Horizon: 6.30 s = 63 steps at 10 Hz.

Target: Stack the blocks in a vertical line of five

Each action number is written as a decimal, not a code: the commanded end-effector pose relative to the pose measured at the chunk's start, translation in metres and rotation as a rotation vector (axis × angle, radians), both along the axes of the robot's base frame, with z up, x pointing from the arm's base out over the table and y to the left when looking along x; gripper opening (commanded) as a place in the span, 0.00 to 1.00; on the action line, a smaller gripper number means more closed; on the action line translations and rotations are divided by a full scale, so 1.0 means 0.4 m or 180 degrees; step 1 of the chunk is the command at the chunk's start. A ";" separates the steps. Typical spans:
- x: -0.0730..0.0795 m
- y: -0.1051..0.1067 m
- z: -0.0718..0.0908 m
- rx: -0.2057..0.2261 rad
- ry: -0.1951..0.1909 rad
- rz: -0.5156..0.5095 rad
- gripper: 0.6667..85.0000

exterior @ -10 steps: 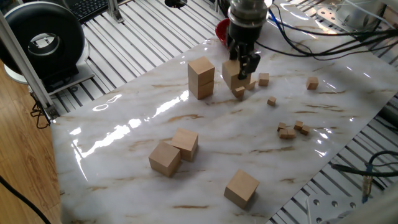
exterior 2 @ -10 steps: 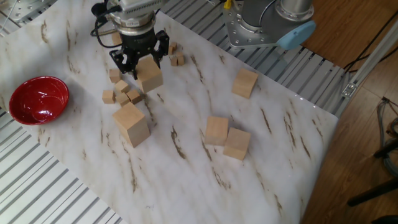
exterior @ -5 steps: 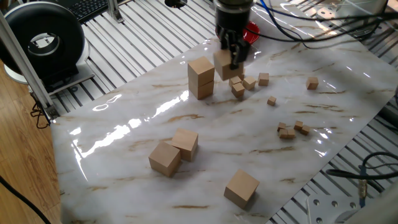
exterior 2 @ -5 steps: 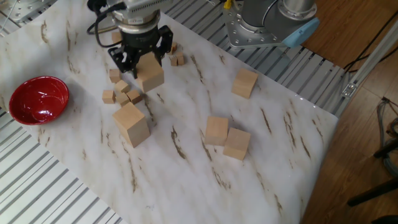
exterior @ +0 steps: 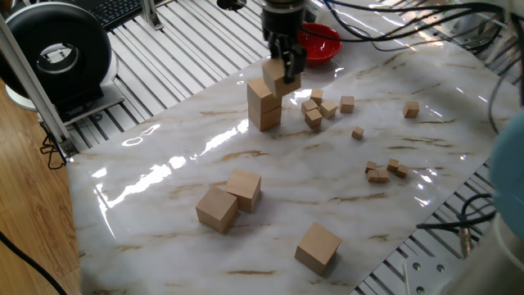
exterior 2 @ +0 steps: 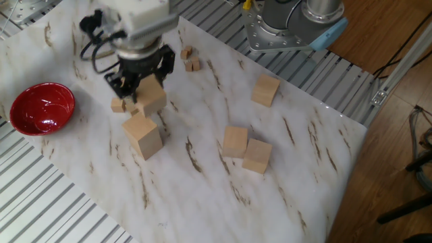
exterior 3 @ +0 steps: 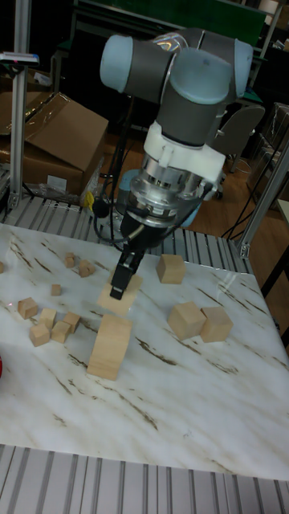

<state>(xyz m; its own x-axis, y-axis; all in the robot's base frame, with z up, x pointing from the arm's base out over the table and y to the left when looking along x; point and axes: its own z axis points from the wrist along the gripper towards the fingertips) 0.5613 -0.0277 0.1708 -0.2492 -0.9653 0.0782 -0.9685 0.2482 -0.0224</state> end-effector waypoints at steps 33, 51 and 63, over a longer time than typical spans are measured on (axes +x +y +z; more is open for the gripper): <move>0.145 0.086 -0.022 0.0344 -0.0047 0.0430 0.47; 0.081 0.011 -0.029 0.0150 0.0149 0.0205 0.48; 0.056 0.025 -0.036 0.0402 0.0103 0.0260 0.49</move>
<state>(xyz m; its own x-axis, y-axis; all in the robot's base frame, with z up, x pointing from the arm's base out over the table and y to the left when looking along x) 0.5866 -0.0242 0.1552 -0.1655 -0.9862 -0.0010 -0.9857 0.1654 0.0312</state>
